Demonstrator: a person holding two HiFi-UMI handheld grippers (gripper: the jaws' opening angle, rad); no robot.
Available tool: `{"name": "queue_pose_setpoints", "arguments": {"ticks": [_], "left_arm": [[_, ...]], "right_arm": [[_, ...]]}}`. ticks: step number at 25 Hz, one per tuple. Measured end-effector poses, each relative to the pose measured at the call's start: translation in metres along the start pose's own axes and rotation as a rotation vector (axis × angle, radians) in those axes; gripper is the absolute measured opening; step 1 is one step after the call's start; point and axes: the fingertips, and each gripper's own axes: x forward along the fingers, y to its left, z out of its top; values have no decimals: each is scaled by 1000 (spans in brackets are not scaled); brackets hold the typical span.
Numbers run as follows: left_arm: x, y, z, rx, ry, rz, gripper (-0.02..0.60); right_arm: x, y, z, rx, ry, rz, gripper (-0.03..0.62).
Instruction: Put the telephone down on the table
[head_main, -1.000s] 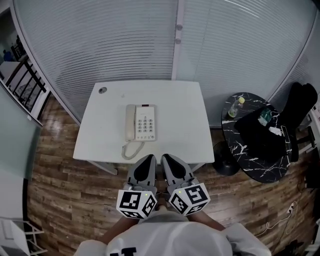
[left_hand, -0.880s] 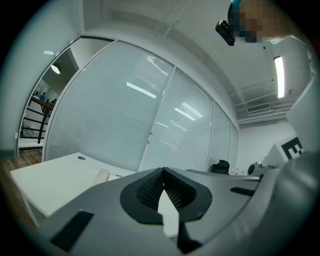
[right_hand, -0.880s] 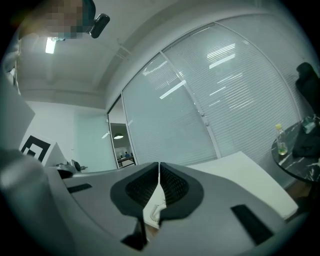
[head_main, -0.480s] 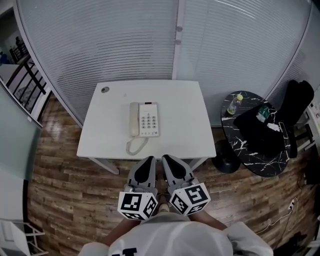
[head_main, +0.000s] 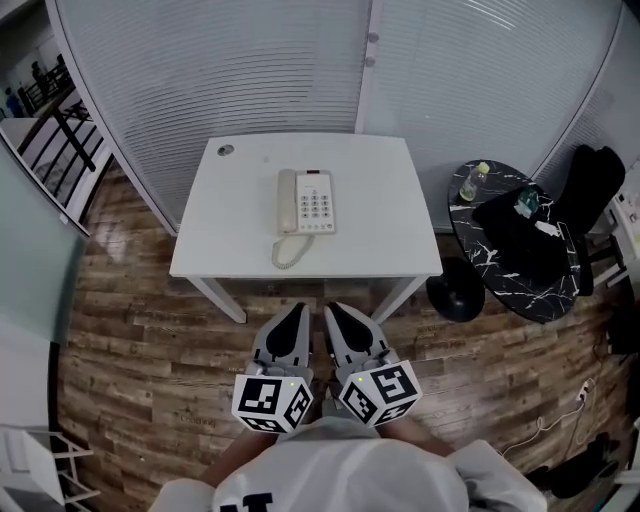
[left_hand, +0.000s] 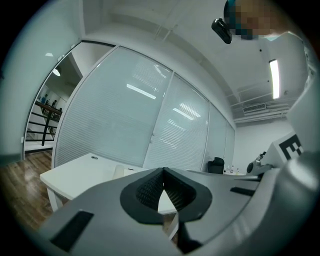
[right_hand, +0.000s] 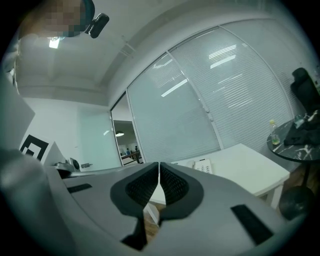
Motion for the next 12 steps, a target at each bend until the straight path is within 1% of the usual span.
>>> {"name": "queue_pose_setpoints", "arguments": {"ticks": [5, 12], "left_arm": [[-38, -8, 2, 14, -12, -26, 5], [-89, -15, -9, 8, 5, -54, 5]], "right_arm": [[-25, 31, -7, -10, -17, -11, 32], [-60, 70, -24, -9, -23, -37, 32]]}}
